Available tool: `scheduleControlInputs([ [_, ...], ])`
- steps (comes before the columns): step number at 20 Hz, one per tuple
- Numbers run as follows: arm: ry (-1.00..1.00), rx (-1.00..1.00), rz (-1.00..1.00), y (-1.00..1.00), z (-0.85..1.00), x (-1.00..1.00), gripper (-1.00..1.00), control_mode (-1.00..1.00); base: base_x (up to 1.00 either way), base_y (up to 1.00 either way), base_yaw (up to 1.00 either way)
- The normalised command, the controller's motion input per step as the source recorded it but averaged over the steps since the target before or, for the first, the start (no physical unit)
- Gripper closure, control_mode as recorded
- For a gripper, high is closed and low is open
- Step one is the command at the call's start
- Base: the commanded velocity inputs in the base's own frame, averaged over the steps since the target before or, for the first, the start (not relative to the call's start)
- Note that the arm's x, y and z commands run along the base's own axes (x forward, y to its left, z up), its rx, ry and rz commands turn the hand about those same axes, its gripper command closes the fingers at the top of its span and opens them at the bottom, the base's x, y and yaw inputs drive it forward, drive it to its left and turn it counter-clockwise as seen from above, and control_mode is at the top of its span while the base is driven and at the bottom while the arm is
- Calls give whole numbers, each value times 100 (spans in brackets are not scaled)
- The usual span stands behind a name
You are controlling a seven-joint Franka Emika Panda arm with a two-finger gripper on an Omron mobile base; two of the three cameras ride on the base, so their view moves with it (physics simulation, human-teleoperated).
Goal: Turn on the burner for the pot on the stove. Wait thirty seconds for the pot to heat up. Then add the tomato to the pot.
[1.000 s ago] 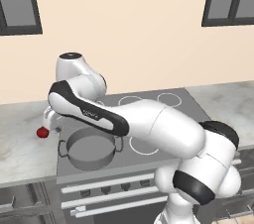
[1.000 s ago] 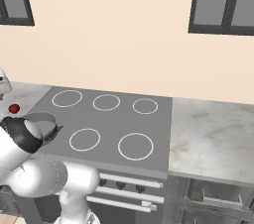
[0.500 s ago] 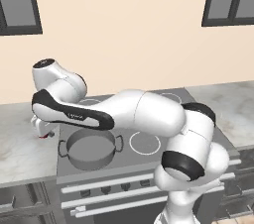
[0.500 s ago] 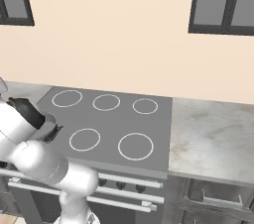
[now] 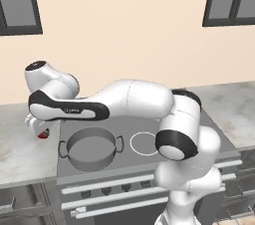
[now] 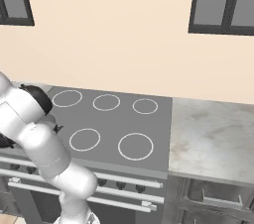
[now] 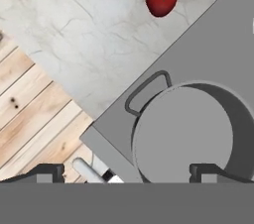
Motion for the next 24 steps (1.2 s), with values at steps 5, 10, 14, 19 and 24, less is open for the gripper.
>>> scheduleControlInputs([
  [5,0,-7,0,1,-16,30,-100,-100,0,0,0],
  [10,0,-6,0,9,-16,37,-100,-100,0,0,0],
  [14,0,0,0,13,-15,34,-100,-100,0,0,0],
  [19,-2,2,0,14,-16,20,-100,-100,0,0,0],
  [24,-3,8,0,4,-8,12,-100,-100,0,0,0],
])
